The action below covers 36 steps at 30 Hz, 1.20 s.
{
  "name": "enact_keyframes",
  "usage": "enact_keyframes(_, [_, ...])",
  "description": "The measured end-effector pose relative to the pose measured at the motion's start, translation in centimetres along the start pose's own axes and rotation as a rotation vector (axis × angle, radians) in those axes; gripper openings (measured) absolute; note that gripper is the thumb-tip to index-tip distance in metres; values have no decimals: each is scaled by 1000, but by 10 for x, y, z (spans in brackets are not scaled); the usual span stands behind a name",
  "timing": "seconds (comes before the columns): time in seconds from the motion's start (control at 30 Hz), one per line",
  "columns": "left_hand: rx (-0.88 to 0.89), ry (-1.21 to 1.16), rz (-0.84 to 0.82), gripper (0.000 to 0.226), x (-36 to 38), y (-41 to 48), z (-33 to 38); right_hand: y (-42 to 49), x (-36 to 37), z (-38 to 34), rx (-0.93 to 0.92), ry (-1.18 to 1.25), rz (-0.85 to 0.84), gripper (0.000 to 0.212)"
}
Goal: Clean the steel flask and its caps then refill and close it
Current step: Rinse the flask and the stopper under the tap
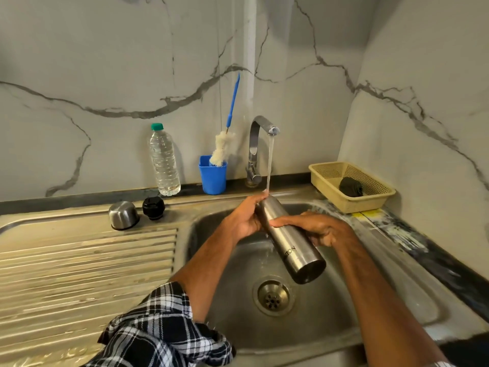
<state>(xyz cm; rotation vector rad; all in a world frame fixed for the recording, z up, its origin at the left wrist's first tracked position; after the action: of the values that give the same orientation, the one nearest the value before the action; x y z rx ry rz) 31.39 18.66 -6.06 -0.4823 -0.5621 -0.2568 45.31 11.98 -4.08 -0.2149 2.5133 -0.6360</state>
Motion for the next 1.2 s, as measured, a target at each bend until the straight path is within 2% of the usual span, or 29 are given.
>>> enact_keyframes(0.07, [-11,-62,-41,55,-6,-4,-1,-4,6,-1,-14,41,-62,76])
enact_keyframes(0.13, [-22,-39,-43,52,-9,-5,-2,-6,8,-2,-10,-41,-41,66])
enact_keyframes(0.2, [-22,-2,-5,47,-10,-5,1,-4,7,-5,8,-171,32,61])
enact_keyframes(0.33, [15,76,98,45,-7,-1,7,4,1,-10,29,-411,223,73])
enact_keyframes(0.4, [29,161,146,35,-5,0,4,4,1,-13,25,-568,337,79])
enact_keyframes(0.47, [28,242,194,28,-5,1,-1,0,5,-21,3,-748,442,78])
enact_keyframes(0.53, [46,274,243,31,-6,2,-3,-2,11,-27,-15,-857,485,76])
enact_keyframes(0.6, [71,252,261,35,-6,4,-1,1,9,-27,-30,-808,464,75])
enact_keyframes(0.7, [112,196,224,34,-3,6,4,8,2,-14,-8,-562,344,78])
enact_keyframes(0.87, [90,-6,74,38,-6,-4,10,12,8,1,-38,-141,88,60])
enact_keyframes(1.0, [64,-87,-55,46,-8,-12,17,10,20,-1,-149,184,-173,96])
enact_keyframes(1.1, [58,-39,-89,49,-7,-14,24,12,20,-3,-177,222,-200,93])
enact_keyframes(1.2, [63,36,-85,46,-5,-15,28,12,18,-3,-181,83,-121,75])
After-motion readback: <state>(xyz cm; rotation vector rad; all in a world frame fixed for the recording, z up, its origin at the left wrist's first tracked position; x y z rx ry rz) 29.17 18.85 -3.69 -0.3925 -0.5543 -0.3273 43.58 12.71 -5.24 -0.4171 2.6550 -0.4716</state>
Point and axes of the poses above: each hand's wrist, its own y-axis towards the middle knuckle, its own x-axis out of the palm, z = x × y, the point moved 8 cm from there along y, towards the middle knuckle, and after that the axes turned 10 degrees about -y, right-handed, at the moved point
